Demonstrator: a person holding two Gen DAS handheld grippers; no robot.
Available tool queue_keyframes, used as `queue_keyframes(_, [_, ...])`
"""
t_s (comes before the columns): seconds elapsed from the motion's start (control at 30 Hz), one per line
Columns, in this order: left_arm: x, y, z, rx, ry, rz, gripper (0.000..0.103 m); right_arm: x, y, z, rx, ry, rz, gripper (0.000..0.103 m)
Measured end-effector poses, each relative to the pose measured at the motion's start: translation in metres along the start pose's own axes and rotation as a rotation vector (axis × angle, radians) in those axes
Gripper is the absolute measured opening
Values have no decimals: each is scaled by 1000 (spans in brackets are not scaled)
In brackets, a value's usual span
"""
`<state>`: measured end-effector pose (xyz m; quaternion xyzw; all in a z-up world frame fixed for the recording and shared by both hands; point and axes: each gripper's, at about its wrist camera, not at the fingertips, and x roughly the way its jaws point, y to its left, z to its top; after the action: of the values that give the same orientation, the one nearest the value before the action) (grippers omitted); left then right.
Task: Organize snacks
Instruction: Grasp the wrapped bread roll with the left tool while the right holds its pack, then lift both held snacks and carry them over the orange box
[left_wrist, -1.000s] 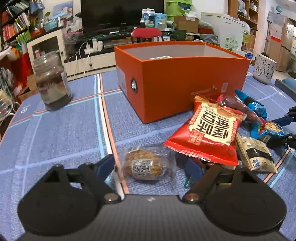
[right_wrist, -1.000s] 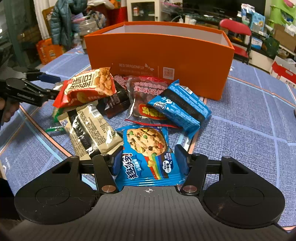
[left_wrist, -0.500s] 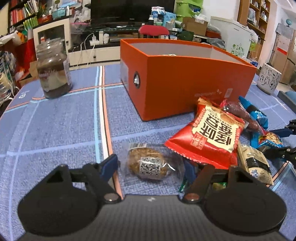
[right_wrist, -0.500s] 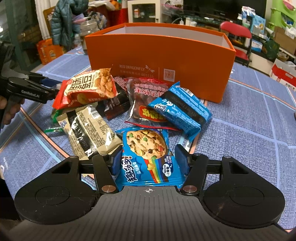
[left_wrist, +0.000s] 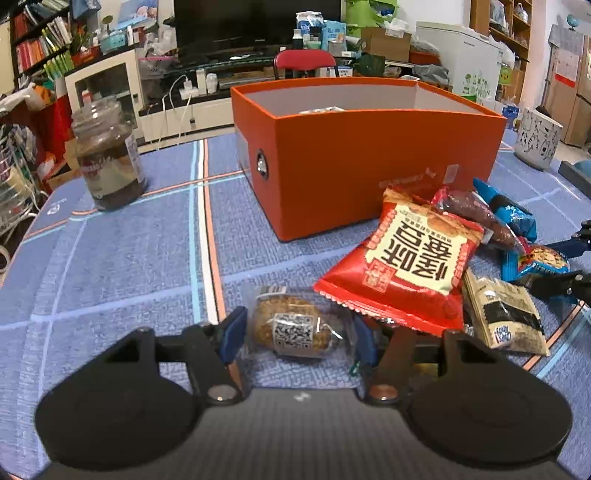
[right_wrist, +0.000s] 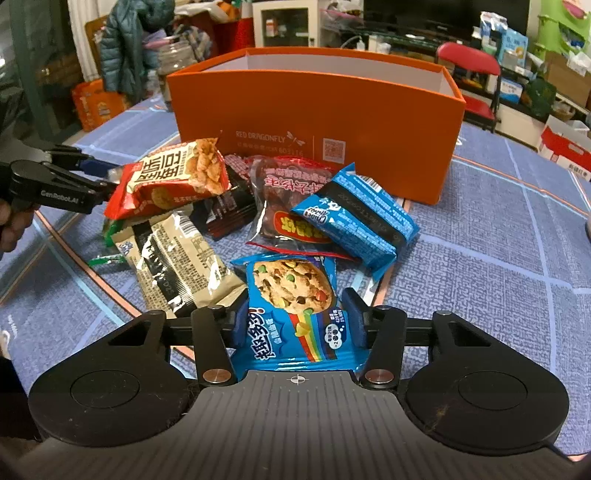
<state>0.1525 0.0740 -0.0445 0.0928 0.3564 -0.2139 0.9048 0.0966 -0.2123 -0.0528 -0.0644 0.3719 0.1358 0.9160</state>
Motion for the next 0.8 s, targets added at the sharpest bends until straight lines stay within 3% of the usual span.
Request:
queue_keyframes(0.37, [-27,5,-2,-5,-25,35,58,-25,17,-4,-98,-7,-46,34])
queue_keyframes(0.6, [-56,3,1,-42,-74,78,58,-61,30,5,-119,-126,-51,34])
queue_keyframes(0.8, [-74,-5,10,-72,-141,94,58,-62,42,7,-184,-161,-101,34])
